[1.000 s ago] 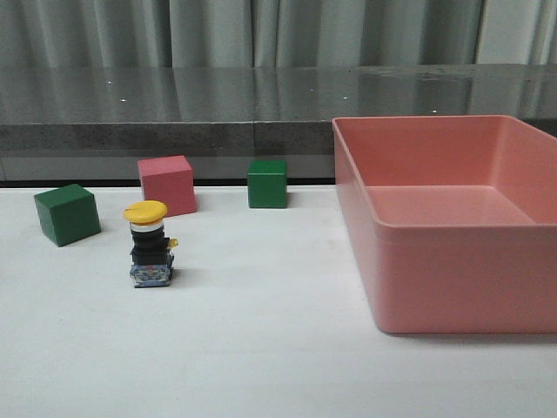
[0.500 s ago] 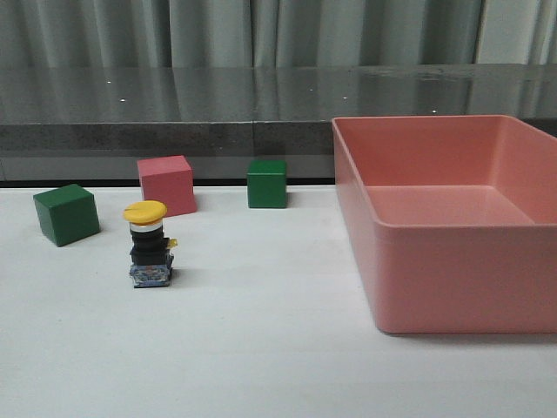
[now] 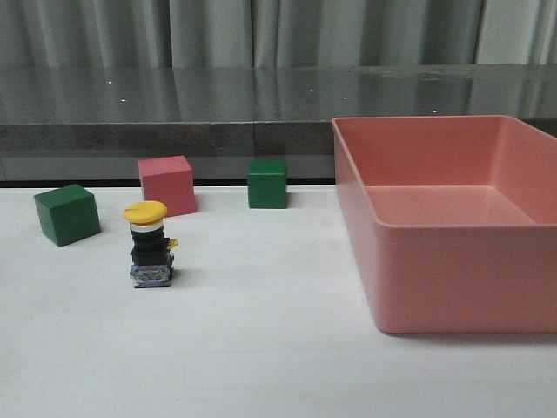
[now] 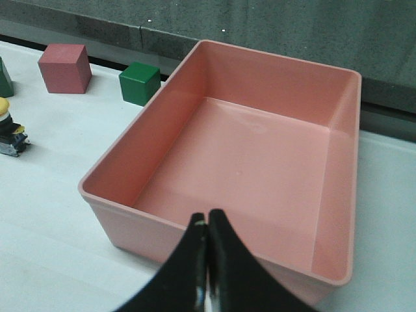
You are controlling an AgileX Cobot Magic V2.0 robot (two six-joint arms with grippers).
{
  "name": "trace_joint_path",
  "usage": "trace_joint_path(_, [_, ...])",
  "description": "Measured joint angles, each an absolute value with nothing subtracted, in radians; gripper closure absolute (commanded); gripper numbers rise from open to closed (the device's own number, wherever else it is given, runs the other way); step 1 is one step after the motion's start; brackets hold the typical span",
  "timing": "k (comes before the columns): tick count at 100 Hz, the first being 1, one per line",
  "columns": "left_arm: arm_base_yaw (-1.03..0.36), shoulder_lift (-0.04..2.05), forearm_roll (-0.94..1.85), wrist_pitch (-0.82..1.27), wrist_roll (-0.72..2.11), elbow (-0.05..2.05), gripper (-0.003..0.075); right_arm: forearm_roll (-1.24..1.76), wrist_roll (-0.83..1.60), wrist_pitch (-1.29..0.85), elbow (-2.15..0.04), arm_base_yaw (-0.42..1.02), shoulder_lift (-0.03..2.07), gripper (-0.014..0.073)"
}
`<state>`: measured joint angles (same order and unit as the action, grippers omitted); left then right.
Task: Place and stand button with both arms
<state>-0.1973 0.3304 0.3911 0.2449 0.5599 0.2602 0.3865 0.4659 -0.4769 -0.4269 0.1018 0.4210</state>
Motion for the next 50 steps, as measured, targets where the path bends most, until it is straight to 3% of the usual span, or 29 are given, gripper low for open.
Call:
trace_joint_path(27, [-0.178,0.184,-0.013,0.18,0.138,0.109,0.074,0.386,0.466,-0.477,-0.427,0.102,0.421,0.067])
trace_joint_path(50, [-0.151,0.0,-0.075,0.19,0.057,0.0,0.074,0.386,0.466,-0.477,-0.427,0.102,0.421,0.067])
